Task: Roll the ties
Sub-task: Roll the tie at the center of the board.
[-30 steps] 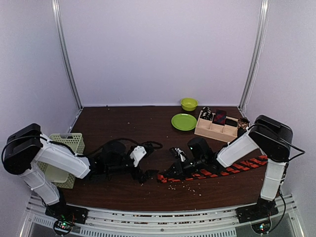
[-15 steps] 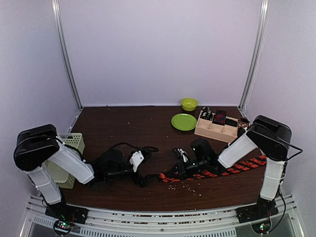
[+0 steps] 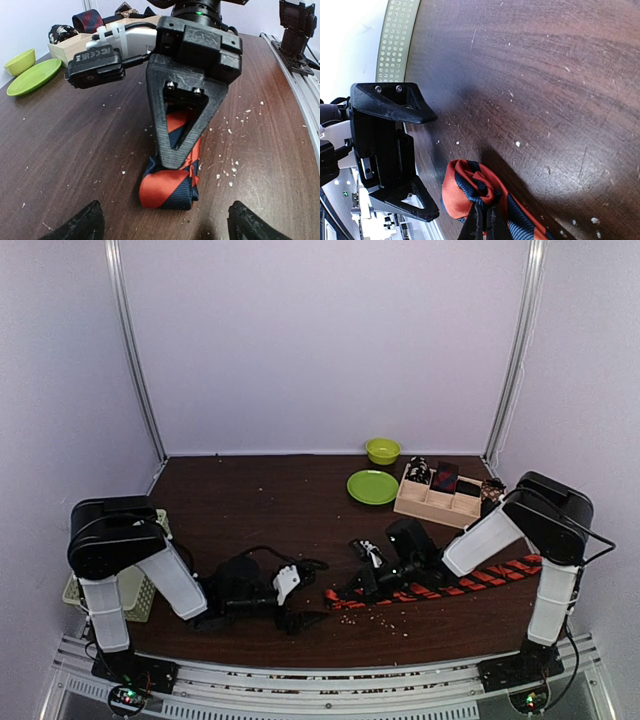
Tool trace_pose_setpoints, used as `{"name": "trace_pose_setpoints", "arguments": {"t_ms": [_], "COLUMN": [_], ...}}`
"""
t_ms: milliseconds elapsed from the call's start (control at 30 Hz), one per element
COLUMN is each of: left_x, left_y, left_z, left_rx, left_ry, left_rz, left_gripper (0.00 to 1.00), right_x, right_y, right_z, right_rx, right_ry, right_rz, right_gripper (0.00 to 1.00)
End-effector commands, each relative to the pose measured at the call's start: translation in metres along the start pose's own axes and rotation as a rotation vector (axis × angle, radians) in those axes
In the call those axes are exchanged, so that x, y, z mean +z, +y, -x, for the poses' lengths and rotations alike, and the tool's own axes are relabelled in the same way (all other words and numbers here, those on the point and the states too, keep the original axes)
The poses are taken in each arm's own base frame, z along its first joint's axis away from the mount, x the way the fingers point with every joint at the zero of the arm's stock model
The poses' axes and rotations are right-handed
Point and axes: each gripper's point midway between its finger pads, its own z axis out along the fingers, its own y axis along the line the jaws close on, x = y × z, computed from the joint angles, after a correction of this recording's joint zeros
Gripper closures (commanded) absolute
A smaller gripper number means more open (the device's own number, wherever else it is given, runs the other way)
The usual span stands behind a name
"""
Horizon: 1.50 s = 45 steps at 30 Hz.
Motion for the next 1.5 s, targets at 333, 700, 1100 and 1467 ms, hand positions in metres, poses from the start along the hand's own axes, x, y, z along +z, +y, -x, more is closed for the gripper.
{"name": "trace_pose_setpoints", "arguments": {"t_ms": [333,700,1100,1467], "left_x": [0.039,0.05,0.038,0.028], "left_y": [-0.003,-0.001,0.002,0.007], "left_z": [0.005,-0.012,-0.01,-0.034], "left_rx": [-0.033,-0.063,0.037,0.095], "left_ry": [-0.073,-0.068,0.245,0.616], "left_rz": [-0.055,-0.051,-0.079,-0.133], "left_gripper": [0.28,0.53,0.71,0.74], "right_x": [-0.011,-0.01,-0.035,-0.04], "right_y": [-0.078,-0.08,-0.018,0.035], "right_z": [-0.037,-0.041,-0.004,0.022], "right_rx": [0.09,0.106,0.03,0.061], "right_ry": [0.057,0.058,-0.036,-0.102], "right_rz": [-0.305,-0.29,-0.173,0.027], "right_gripper": [1.0,1.0,0.73,0.6]}}
